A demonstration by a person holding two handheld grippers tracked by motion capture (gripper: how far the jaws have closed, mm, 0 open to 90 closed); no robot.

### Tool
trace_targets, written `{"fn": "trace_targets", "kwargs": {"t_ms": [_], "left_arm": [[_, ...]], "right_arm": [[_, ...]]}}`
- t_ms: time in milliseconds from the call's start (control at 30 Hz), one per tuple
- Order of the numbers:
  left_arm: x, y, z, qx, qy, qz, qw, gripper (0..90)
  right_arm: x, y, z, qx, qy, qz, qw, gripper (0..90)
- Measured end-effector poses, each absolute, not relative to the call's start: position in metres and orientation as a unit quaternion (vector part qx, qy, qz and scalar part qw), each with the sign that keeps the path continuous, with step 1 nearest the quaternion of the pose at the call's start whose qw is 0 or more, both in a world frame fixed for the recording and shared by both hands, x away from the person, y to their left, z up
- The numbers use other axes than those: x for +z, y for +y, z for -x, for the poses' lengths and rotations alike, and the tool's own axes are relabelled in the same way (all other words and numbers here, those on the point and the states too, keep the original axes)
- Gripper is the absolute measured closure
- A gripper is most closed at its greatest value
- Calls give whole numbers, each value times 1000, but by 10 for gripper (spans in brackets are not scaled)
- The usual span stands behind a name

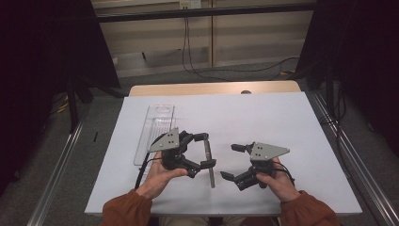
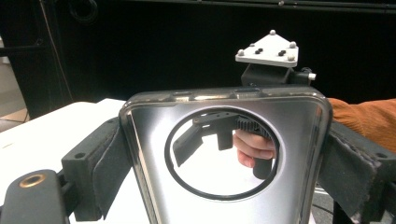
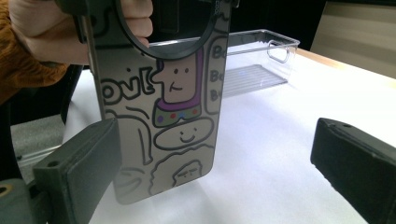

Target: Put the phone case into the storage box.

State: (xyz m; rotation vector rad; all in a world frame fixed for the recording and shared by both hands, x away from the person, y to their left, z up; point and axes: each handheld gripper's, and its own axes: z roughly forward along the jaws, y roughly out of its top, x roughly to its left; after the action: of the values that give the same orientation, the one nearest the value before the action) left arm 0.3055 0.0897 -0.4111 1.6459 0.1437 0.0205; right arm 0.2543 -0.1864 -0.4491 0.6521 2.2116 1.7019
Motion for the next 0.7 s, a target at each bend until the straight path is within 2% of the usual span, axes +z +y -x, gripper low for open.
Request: {"fn": "trace_targets", "kwargs": {"t_ms": [167,433,700], "left_arm": [[-409,94,-306,23,71,-735,674,112],[-406,101,-307,38,88,-733,673,112],[-400,110,-306,51,115,-724,678,113]], "right_arm": [[-449,-188,-253,584,762,-236,151,9],[-452,-197,-253,566,746,-284,205,7],[-455,-209,-249,566,731,-310,222,1]]}}
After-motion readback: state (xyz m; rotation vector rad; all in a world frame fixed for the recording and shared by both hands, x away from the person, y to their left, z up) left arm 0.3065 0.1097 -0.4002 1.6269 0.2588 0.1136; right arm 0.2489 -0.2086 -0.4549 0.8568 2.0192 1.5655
